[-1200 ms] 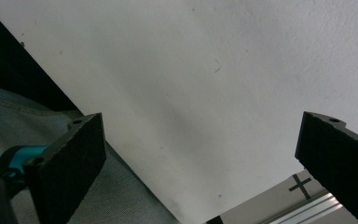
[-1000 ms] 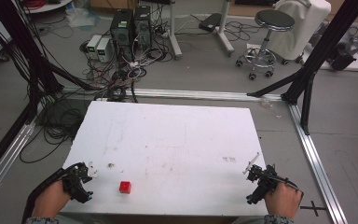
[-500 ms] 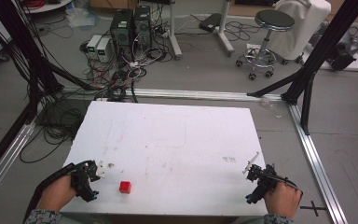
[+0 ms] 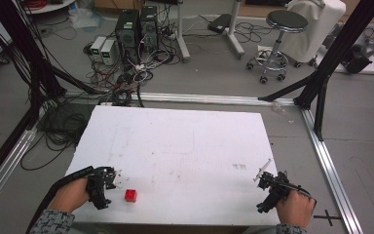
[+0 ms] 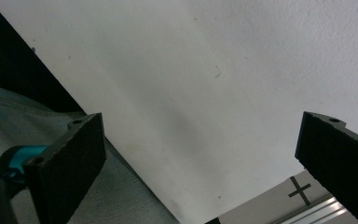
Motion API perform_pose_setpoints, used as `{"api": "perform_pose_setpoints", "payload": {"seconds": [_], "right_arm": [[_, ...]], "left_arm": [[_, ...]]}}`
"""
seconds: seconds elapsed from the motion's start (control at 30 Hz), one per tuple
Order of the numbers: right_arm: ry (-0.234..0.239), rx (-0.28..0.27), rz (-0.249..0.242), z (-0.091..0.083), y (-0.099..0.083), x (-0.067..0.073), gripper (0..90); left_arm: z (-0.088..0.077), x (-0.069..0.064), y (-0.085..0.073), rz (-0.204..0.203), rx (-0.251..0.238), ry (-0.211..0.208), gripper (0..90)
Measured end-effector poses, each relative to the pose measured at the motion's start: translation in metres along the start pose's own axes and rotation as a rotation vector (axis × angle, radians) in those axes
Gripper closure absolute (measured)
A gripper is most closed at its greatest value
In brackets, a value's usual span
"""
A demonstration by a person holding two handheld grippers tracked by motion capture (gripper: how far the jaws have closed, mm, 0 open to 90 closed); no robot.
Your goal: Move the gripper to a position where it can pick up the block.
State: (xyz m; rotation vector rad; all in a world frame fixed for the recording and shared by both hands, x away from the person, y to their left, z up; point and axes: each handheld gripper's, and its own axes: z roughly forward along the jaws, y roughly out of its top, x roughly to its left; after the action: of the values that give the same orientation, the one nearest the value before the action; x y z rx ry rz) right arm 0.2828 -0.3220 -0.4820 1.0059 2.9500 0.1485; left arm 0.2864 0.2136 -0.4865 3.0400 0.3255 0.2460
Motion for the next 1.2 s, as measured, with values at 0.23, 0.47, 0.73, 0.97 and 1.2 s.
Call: {"api": "perform_pose_setpoints", "payload": {"seconds": [0.23, 0.47, 0.73, 0.97, 1.2], "right_arm": [[0.001, -0.002, 0.002, 0.0, 0.0, 0.0, 1.1], [0.004, 0.003, -0.01, 0.001, 0.001, 0.001, 1.1], [0.005, 0.0, -0.014, 0.0, 0.002, 0.002, 1.1], [0.007, 0.001, -0.019, 0.0, 0.003, 0.002, 1.1], [0.005, -0.002, -0.02, 0.001, 0.003, 0.003, 1.1]], "left_arm": [[0.002, 0.0, 0.016, 0.059, 0.014, -0.055, 21.7], [0.005, -0.001, 0.031, 0.142, 0.022, -0.079, 21.8], [0.011, -0.002, 0.05, 0.213, 0.03, -0.103, 21.9], [0.019, -0.003, 0.06, 0.24, 0.024, -0.134, 21.9], [0.026, -0.006, 0.067, 0.275, 0.023, -0.155, 22.0]]}}
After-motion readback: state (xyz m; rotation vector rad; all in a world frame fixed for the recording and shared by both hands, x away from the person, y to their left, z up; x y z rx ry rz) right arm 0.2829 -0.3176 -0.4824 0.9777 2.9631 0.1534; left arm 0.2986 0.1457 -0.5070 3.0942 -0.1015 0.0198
